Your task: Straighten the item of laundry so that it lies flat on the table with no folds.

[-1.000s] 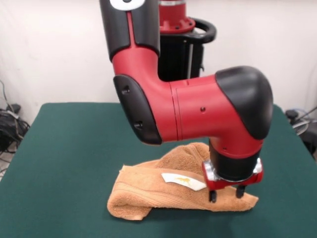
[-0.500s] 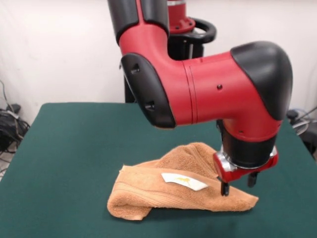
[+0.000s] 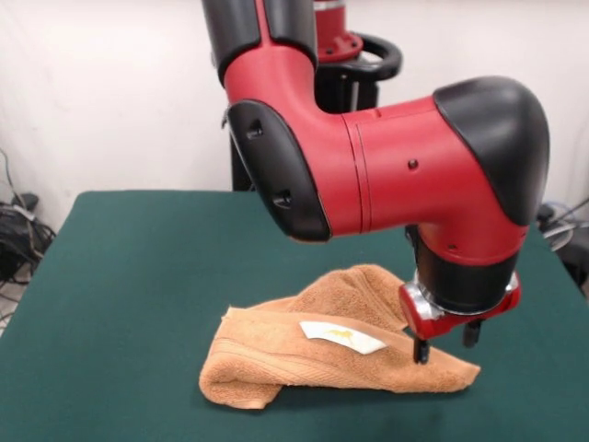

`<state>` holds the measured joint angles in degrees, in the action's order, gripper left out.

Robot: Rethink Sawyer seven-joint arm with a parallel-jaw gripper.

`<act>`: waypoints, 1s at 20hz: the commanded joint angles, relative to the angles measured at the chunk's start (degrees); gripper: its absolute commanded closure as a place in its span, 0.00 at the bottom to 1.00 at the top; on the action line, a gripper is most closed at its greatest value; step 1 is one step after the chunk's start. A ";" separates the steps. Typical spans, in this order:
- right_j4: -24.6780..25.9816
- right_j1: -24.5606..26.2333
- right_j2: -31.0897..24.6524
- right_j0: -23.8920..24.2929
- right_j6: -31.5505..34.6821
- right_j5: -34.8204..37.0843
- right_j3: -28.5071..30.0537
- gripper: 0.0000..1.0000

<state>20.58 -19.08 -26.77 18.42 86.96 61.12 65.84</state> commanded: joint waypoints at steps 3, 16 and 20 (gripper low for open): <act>4.19 5.83 -4.74 0.30 -18.20 1.01 -0.87 0.00; 2.11 6.29 -3.40 -0.45 -17.39 1.51 -1.52 0.00; 1.45 5.52 -3.57 -0.32 -17.22 2.71 -1.64 0.00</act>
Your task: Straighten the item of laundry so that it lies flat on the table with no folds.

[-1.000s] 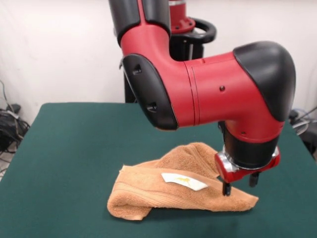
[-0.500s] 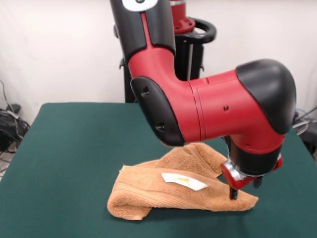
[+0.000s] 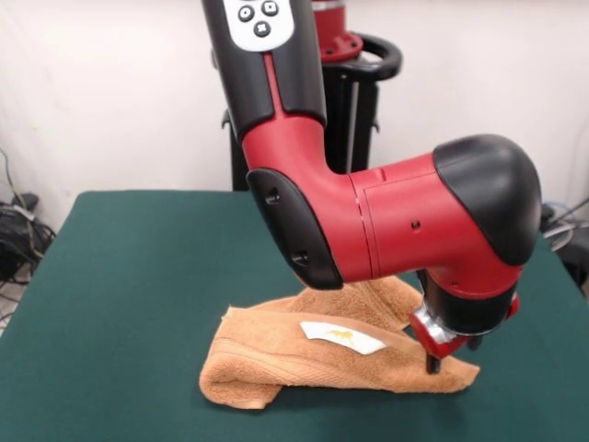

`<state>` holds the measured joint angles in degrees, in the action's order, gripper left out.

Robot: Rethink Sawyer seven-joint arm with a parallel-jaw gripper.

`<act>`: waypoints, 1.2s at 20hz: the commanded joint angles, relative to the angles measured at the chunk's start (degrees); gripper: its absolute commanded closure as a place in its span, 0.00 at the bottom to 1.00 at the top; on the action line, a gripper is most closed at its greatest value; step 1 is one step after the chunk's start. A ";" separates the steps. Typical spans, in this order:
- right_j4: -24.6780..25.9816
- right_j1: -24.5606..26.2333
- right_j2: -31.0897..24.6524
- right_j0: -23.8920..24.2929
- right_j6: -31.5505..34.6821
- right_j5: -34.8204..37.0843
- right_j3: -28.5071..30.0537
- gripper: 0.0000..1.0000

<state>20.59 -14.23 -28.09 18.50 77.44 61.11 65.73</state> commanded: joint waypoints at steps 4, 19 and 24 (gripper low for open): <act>2.10 0.86 -2.19 -0.50 -8.19 1.84 -2.76 0.00; 3.06 2.35 -2.76 -0.30 -4.78 -9.80 -1.89 0.00; 5.15 -1.48 0.43 -2.17 0.95 -17.07 0.12 0.00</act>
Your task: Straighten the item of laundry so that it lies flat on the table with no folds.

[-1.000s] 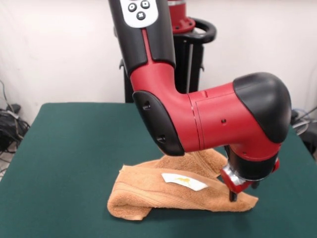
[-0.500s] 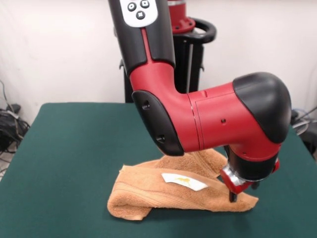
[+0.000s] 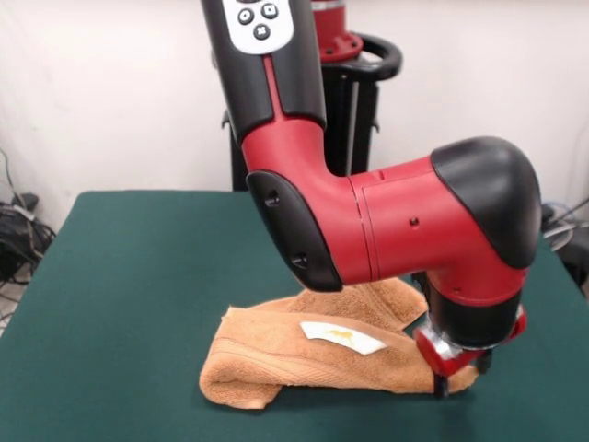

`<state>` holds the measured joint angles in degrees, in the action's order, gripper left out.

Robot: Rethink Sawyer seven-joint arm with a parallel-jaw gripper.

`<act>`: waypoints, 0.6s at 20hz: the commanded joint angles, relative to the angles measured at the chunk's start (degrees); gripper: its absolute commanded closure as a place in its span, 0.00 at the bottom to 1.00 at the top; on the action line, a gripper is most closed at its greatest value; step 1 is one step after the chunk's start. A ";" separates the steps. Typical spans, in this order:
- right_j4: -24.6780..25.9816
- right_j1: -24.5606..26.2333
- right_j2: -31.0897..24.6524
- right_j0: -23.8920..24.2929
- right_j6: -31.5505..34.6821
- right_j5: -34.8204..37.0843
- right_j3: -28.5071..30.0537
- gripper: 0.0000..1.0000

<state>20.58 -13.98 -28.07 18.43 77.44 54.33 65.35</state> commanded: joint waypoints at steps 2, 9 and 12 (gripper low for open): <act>5.20 -4.25 2.56 -3.33 3.61 -10.63 1.55 0.00; 3.08 -6.54 6.20 -5.15 2.87 -3.68 3.25 0.00; 2.60 -6.02 6.88 -5.13 0.83 1.42 3.10 0.00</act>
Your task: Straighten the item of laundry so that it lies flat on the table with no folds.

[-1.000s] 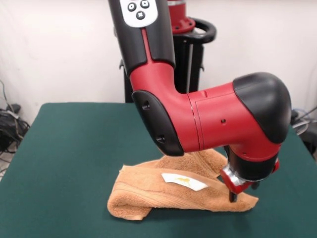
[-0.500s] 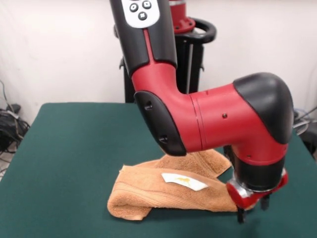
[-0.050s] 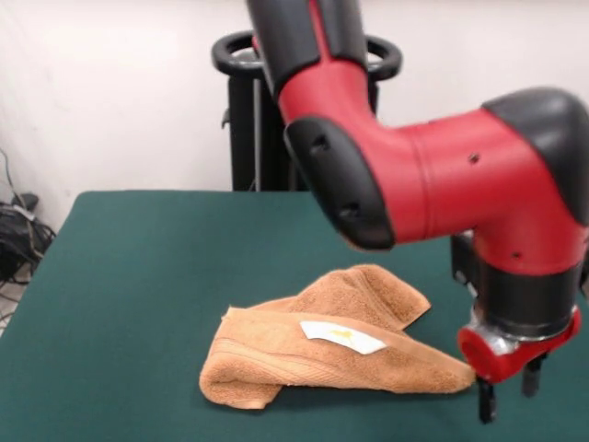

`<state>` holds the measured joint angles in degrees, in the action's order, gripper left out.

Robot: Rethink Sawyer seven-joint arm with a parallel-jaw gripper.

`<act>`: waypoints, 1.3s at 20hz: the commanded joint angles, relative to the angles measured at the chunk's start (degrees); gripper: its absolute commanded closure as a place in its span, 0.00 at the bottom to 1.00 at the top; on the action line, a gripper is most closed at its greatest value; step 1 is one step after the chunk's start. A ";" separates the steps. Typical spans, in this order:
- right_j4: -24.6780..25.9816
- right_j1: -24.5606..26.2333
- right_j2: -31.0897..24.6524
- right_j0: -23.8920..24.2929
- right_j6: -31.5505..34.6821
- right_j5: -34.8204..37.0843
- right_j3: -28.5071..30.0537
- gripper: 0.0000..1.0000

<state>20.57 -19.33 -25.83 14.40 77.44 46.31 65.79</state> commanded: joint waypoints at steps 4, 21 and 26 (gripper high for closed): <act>2.92 -0.22 5.43 -1.73 -0.09 12.80 1.67 0.00; 4.30 7.91 6.94 -4.13 1.95 9.52 -7.43 0.00; 3.06 10.25 7.30 -4.14 1.59 11.96 -8.75 0.00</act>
<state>20.58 -14.20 -20.34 11.47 77.44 56.16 59.36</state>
